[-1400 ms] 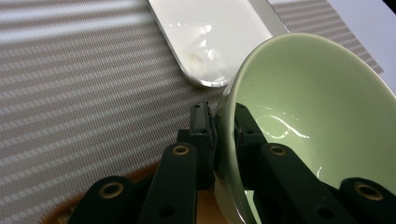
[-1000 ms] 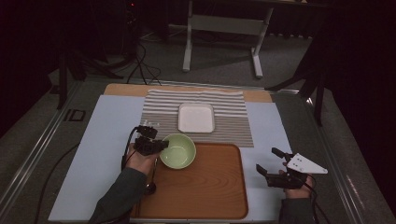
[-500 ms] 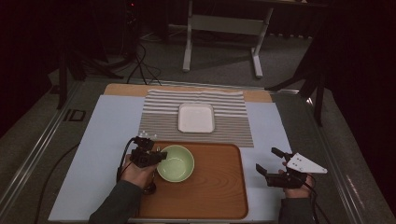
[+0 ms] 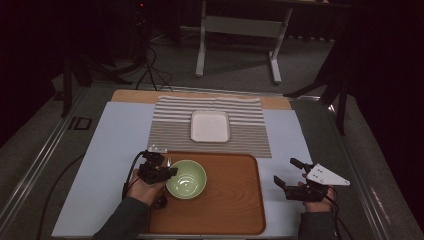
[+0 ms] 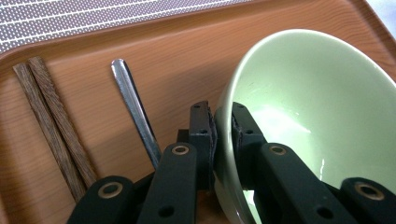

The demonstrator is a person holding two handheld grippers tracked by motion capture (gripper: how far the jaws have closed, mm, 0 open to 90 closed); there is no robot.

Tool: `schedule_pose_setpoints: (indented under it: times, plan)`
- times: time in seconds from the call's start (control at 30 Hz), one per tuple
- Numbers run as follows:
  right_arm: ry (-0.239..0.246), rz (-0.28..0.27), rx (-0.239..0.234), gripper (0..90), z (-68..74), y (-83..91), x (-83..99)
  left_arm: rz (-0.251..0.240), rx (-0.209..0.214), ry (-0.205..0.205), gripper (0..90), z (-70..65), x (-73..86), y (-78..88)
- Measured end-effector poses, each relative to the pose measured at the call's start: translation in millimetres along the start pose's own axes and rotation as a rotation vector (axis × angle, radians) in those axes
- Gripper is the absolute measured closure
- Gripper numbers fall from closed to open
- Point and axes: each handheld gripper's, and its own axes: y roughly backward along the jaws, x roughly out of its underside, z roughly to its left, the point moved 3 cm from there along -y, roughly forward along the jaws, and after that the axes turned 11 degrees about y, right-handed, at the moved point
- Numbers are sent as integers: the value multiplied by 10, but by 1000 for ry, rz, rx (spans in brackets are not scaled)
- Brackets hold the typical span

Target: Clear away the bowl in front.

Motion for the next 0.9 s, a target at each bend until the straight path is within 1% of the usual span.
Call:
schedule_pose_setpoints:
  times: [0.03,0.07,0.13,0.17,0.2,0.23,0.3,0.37,0.43,0.47,0.53,0.6,0.67,0.9]
  plan:
    - [0,0,0,107,0,0,0,-5,8,-3,817,-1,-2,3]
    - [0,0,0,107,0,1,0,-21,20,-7,781,-8,-10,13]
    - [-1,-1,0,107,0,0,0,-42,13,-30,720,-29,-40,40]
    - [0,0,0,107,0,0,0,-53,12,-35,697,-36,-58,56]
    - [-1,0,-1,107,1,-1,0,-64,5,-37,674,-43,-76,68]
    - [0,0,-1,107,1,-1,0,-76,-12,-47,648,-46,-96,81]
    - [0,0,0,107,0,0,1,-92,-11,-47,611,-51,-119,96]
    - [-1,0,0,107,-2,1,2,-102,-26,-56,580,-54,-133,105]
    - [-1,1,0,107,-3,1,4,-111,-20,-61,575,-61,-143,112]
    - [-1,1,0,107,-4,1,4,-118,-27,-65,573,-64,-149,115]
    - [-3,-2,2,107,-7,5,3,-128,-22,-77,572,-72,-159,126]
    - [-3,-1,3,107,-10,6,5,-145,-28,-83,569,-76,-175,139]
    - [-2,1,3,107,-13,5,9,-159,-20,-82,564,-70,-200,161]
    - [-5,4,6,107,-7,22,17,-197,-15,-66,551,-47,-284,217]
